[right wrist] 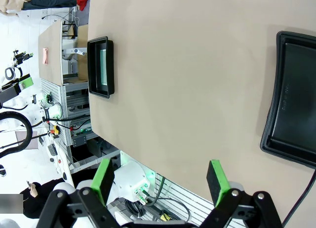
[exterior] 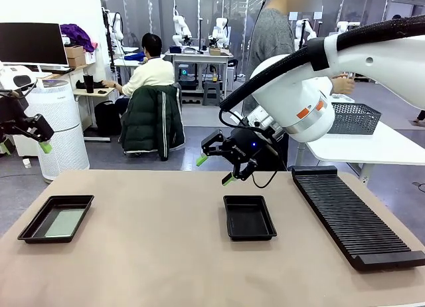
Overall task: Inspect and transfer BCBs to ESD trays.
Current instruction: Pick up the Blank PCB from the PCB Rack and place it in the right ESD tray.
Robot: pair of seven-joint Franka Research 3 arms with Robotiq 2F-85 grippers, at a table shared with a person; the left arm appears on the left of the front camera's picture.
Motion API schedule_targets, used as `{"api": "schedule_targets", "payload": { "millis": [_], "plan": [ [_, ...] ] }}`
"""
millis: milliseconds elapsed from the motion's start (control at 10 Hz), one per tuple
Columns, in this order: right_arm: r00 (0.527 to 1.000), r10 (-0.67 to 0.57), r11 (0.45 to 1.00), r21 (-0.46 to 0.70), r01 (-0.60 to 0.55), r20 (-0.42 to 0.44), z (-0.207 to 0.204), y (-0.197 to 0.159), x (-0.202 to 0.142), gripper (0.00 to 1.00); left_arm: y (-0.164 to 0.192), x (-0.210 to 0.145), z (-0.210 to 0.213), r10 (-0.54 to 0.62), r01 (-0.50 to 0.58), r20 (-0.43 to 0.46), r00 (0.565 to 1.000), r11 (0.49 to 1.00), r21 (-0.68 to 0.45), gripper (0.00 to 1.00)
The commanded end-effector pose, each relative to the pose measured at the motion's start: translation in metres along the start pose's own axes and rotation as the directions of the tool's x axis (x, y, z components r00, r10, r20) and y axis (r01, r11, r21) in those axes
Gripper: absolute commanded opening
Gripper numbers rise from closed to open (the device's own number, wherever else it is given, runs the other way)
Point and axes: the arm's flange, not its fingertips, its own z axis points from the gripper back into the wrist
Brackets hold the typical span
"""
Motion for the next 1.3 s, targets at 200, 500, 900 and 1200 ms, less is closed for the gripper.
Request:
{"api": "schedule_targets", "payload": {
  "millis": [200, 500, 900, 1200],
  "plan": [
    [1.0, -0.001, 1.0, -0.001, 0.001, -0.001, -0.0002, -0.0014, -0.0005, 1.0, -0.0004, -0.0026, -0.0009, 0.001, -0.001, 0.004, 1.0, 1.0, 0.002, 1.0],
    [1.0, -0.001, 1.0, -0.001, 0.001, -0.001, -0.0002, -0.0014, -0.0005, 1.0, -0.0004, -0.0026, -0.0009, 0.001, -0.001, 0.004, 1.0, 1.0, 0.002, 1.0],
    [1.0, -0.001, 1.0, -0.001, 0.001, -0.001, -0.0002, -0.0014, -0.0005, 1.0, -0.0004, -0.0026, -0.0009, 0.001, -0.001, 0.004, 1.0, 1.0, 0.002, 1.0],
    [1.0, -0.001, 1.0, -0.001, 0.001, -0.001, -0.0002, -0.0014, -0.0005, 1.0, -0.0004, -0.0026, -0.0009, 0.001, -0.001, 0.004, 1.0, 1.0, 0.002, 1.0]
  ]
}}
